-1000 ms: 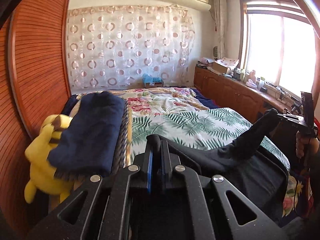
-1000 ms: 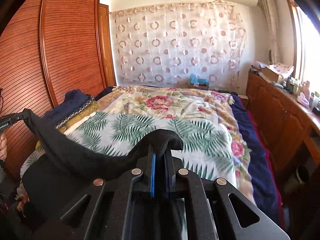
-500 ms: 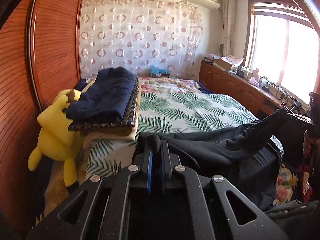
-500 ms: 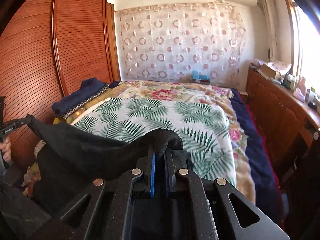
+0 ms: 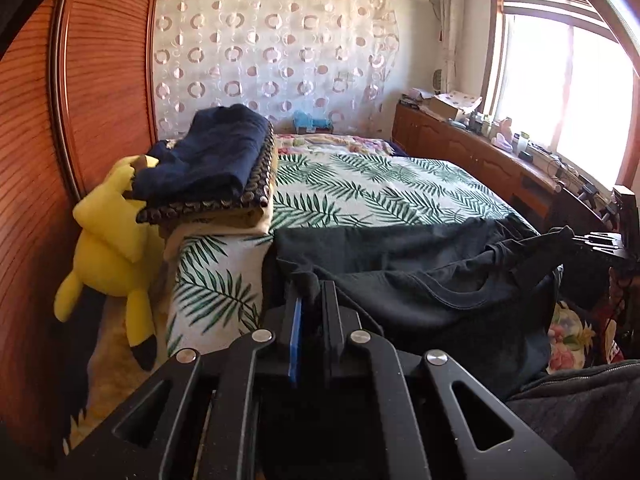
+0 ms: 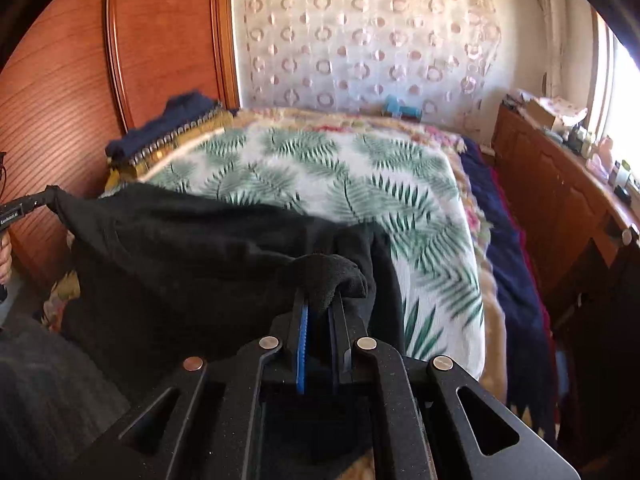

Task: Fold small clothes
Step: 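Lift the held shirt end with both grippers and fold it toward the collar, then lay the folded shirt end down and open both grippers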

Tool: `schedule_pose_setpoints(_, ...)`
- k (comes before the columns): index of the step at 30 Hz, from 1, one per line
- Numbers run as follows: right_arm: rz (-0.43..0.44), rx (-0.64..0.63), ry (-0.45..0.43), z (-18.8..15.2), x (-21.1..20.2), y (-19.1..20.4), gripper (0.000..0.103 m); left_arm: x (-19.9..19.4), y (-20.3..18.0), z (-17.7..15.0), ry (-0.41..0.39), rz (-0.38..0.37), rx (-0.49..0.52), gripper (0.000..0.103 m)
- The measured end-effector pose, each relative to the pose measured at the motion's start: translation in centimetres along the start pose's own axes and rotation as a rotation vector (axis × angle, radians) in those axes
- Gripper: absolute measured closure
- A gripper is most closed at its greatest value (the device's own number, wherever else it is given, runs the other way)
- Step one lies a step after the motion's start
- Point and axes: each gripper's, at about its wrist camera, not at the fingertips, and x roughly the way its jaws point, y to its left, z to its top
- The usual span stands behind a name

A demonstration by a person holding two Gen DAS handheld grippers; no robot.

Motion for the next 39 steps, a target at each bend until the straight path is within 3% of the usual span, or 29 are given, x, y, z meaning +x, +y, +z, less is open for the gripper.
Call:
schedule_pose_setpoints(2,-0.006,-0.025,0.002,0.2,-0.6,0.3,0.096,-0.2,0.0,0.1,-0.004,-0.009,-0.006,0.093)
schedule_pose_setpoints(4,0.002,-0.039,-0.019,0.9,-1.5,0.5,0.086,-0.8,-0.3,0.6,-0.018,-0.008,-0.001,0.084)
schedule_pose_setpoints(6,-0.023,-0.055,-0.046,1.7,-2.6,0.8,0.078,-1.5,-0.8,1.2,-0.049,0.006,0.024,0.062)
schedule_pose_setpoints(8,-0.009,-0.052,-0.080,2.7,-3.5,0.8,0.069,-2.1,-1.3,1.7,-0.070,0.008,0.046,0.054)
schedule_pose_setpoints(11,-0.012,-0.048,-0.123,4.0,-4.3,0.7,0.063,-1.4,-1.5,2.6,-0.077,0.003,0.056,0.020)
schedule_pose_setpoints(17,-0.012,0.015,-0.133,5.1,-1.5,-0.6,0.063,3.7,-0.6,3.4,-0.013,-0.005,0.045,0.020)
schedule_pose_setpoints(26,-0.010,0.169,0.043,6.7,9.3,-5.3,0.063,10.8,1.5,2.7,0.094,0.025,-0.001,0.020)
schedule_pose_setpoints(28,0.005,0.190,0.060,7.2,10.3,-5.5,0.071,11.8,1.8,2.5,0.112,0.040,-0.004,0.020)
schedule_pose_setpoints(29,0.012,0.196,0.064,7.3,10.6,-5.5,0.074,12.1,1.9,2.5,0.121,0.047,-0.006,0.020)
schedule_pose_setpoints(31,0.024,0.207,0.057,7.5,10.5,-5.3,0.092,12.7,2.1,2.3,0.139,0.060,-0.012,0.020)
schedule_pose_setpoints(34,0.012,0.219,0.016,7.0,9.3,-5.5,0.096,13.2,2.4,1.9,0.151,0.056,-0.029,0.020)
schedule_pose_setpoints(39,-0.103,0.295,-0.025,5.3,6.3,-6.7,0.097,13.8,2.5,1.7,0.166,0.075,-0.031,0.020)
